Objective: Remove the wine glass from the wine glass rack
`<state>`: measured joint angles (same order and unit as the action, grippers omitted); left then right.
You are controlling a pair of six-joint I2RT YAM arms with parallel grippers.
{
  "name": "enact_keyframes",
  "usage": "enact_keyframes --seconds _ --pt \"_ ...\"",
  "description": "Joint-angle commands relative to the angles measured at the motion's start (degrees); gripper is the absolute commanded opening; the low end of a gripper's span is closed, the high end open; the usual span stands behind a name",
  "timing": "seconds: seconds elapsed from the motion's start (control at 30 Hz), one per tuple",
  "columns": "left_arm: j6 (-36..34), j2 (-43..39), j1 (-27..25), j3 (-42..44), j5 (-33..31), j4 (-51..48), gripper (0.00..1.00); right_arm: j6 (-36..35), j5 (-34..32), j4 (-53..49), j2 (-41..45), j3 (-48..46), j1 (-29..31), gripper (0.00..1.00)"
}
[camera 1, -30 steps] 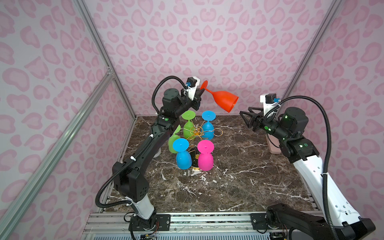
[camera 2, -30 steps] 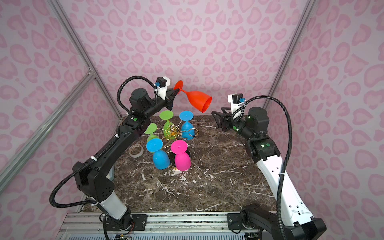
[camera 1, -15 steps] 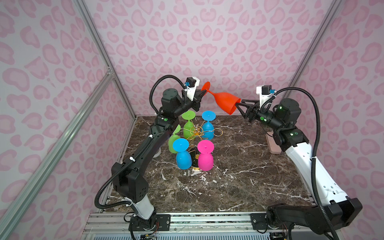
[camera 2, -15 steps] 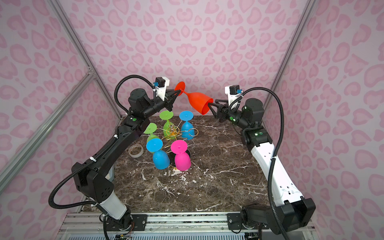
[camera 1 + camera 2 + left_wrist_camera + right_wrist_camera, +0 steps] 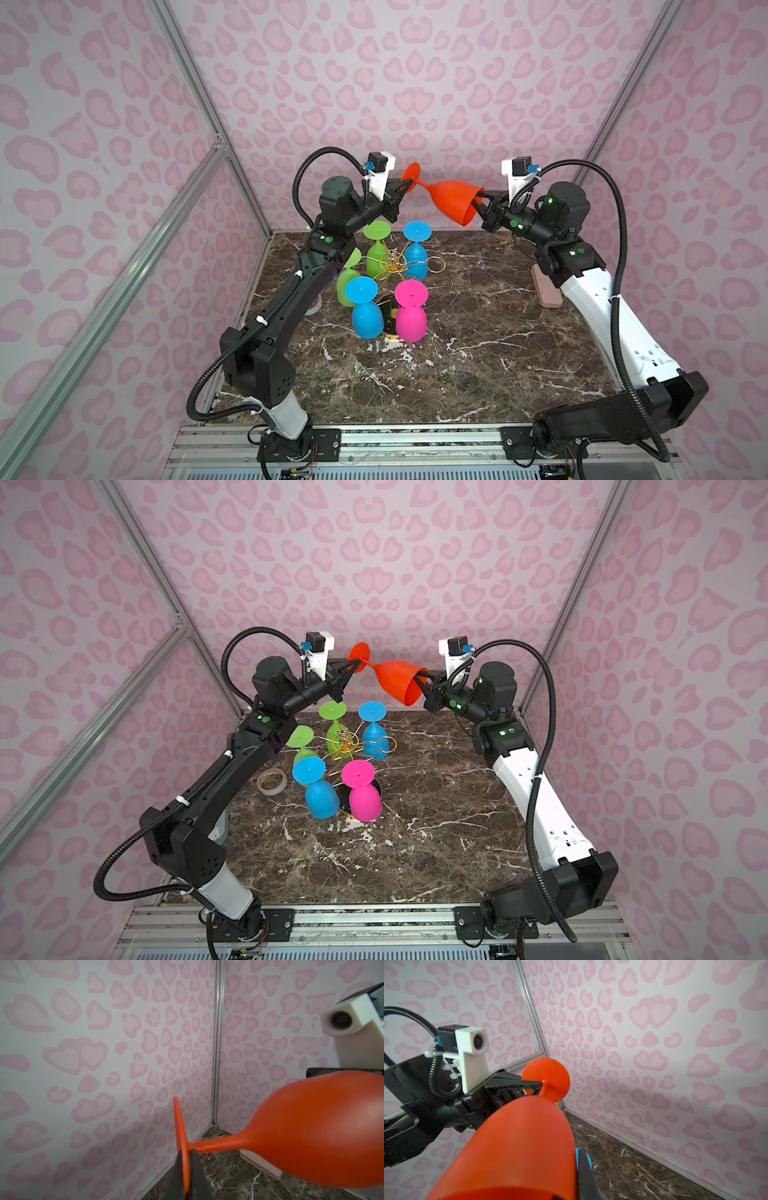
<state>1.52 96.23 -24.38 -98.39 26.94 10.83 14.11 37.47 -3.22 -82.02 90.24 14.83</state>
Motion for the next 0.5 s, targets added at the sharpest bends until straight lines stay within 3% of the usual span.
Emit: enact_keyframes --seconds 0.0,0.07,0.23,0.47 --pt "0.0 -1.0 -0.1 0.4 1.6 2.5 0.15 -0.4 -3.1 -3.3 -0.4 1.8 0.2 0.00" --pt "0.2 -1.2 -0.1 0.7 1.4 2.9 0.22 -0.7 -3.6 -5.0 -0.4 3.1 0.2 0.00" --pt "-0.2 -2.9 0.2 2.0 -2.3 2.9 0.51 -2.3 -7.4 -12.8 -0.5 8.9 -1.4 0.00" --pt "-0.5 -9.6 2.1 6.6 -11.6 3.6 0.72 -3.9 -8.6 -28.9 -5.5 20.2 -9.3 0.00"
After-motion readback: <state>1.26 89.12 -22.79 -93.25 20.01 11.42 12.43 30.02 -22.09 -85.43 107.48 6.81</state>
